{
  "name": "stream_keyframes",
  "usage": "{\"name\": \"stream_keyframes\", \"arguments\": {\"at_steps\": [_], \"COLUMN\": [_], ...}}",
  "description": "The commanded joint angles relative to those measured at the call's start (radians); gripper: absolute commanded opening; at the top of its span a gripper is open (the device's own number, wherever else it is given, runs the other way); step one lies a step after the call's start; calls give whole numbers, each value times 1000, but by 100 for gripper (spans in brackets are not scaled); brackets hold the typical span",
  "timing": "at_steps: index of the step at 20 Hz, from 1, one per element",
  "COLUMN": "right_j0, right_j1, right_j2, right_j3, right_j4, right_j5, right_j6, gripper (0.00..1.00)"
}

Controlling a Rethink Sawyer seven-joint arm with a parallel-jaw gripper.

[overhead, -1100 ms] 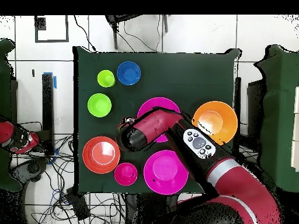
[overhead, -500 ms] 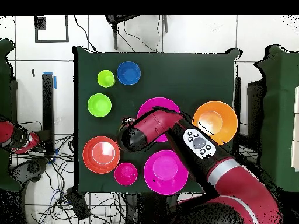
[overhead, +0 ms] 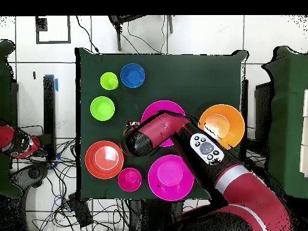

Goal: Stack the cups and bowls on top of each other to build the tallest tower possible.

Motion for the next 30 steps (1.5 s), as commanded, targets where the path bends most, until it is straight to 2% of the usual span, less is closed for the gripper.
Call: {"name": "stream_keyframes", "arguments": {"at_steps": [1,3,4,10,15,21,25,30], "right_j0": [-65,-89,-116,-146,-169,-127,-93,-80], "right_j1": [-142,-185,-174,-305,-359,-328,-268,-201], "right_j2": [92,134,139,245,285,222,168,142], "right_j3": [68,79,52,18,-48,-199,-312,-397], "right_j4": [80,139,163,365,449,438,376,313], "right_j5": [83,104,123,248,300,367,443,478], "right_j6": [-83,-79,-89,-78,-84,-71,-115,-170], "gripper": [0,0,0,0,0,0,0,0]}}
